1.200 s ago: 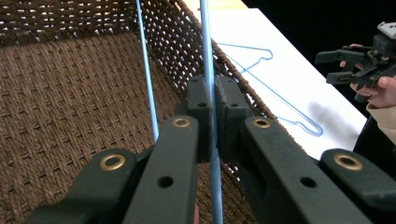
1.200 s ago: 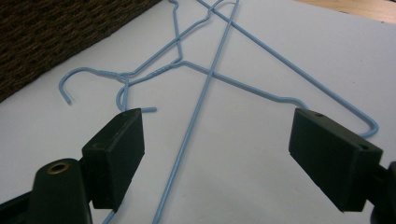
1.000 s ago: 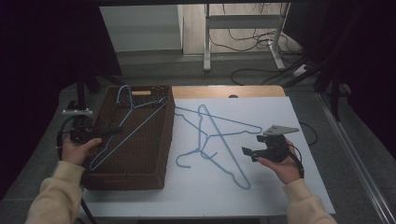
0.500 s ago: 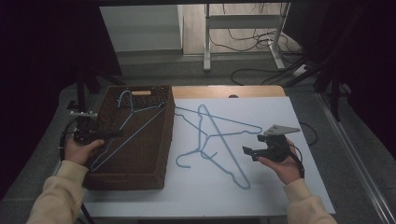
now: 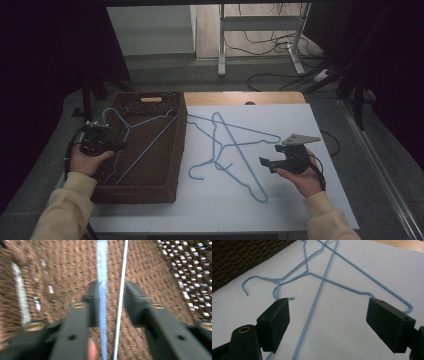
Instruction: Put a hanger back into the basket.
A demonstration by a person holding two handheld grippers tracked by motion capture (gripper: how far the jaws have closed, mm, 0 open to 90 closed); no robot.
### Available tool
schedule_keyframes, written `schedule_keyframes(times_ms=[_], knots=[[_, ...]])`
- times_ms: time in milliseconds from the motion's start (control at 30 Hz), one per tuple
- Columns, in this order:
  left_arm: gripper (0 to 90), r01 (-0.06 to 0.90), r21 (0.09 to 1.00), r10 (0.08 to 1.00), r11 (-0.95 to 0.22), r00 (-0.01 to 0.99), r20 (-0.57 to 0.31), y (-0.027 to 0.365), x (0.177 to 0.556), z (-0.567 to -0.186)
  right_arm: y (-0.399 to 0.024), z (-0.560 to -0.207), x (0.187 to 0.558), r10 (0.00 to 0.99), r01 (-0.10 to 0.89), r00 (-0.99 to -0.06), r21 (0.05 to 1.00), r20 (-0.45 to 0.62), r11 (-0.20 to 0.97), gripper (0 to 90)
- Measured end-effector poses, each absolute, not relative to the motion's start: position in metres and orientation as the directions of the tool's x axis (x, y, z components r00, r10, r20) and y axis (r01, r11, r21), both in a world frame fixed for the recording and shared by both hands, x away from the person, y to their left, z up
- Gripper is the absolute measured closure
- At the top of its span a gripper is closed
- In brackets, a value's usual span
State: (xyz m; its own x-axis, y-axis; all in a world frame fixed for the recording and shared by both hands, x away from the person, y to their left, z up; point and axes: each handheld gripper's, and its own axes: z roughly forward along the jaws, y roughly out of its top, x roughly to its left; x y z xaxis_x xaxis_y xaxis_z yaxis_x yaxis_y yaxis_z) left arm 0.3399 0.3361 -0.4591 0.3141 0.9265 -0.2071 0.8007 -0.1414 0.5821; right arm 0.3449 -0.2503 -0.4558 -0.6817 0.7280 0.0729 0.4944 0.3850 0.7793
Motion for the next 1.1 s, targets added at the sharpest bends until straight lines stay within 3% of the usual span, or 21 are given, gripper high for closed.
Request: schedule_keyframes(times_ms=[33, 67, 100, 167, 300, 667, 1100], knots=[[61.5, 0.797, 0.586, 0.93, -0.148, 0.313, -0.191, 0.335, 0.339, -0.458, -0.25, -0.456, 0.345, 0.728, 0.494, -0.682, 0.779, 0.073, 0.385, 19.1], [50.0, 0.789, 0.594, 0.934, -0.156, 0.313, -0.17, 0.333, 0.338, -0.455, -0.25, -0.456, 0.345, 0.728, 0.493, -0.682, 0.78, 0.072, 0.385, 19.1], [50.0, 0.781, 0.603, 0.937, -0.163, 0.313, -0.152, 0.33, 0.336, -0.452, -0.25, -0.456, 0.345, 0.728, 0.493, -0.682, 0.78, 0.072, 0.385, 19.1], [41.7, 0.755, 0.631, 0.935, -0.178, 0.33, -0.131, 0.326, 0.332, -0.444, -0.251, -0.456, 0.345, 0.728, 0.494, -0.681, 0.78, 0.073, 0.384, 19.1], [35.0, 0.692, 0.695, 0.894, -0.196, 0.417, -0.163, 0.315, 0.319, -0.425, -0.25, -0.456, 0.345, 0.729, 0.495, -0.681, 0.779, 0.073, 0.384, 19.0], [29.7, 0.602, 0.77, 0.808, -0.211, 0.55, -0.209, 0.272, 0.285, -0.402, -0.25, -0.455, 0.344, 0.726, 0.49, -0.685, 0.781, 0.07, 0.388, 19.0], [24.3, 0.558, 0.779, 0.733, -0.288, 0.652, -0.196, 0.218, 0.265, -0.413, -0.247, -0.454, 0.342, 0.715, 0.485, -0.696, 0.778, 0.068, 0.399, 19.0]])
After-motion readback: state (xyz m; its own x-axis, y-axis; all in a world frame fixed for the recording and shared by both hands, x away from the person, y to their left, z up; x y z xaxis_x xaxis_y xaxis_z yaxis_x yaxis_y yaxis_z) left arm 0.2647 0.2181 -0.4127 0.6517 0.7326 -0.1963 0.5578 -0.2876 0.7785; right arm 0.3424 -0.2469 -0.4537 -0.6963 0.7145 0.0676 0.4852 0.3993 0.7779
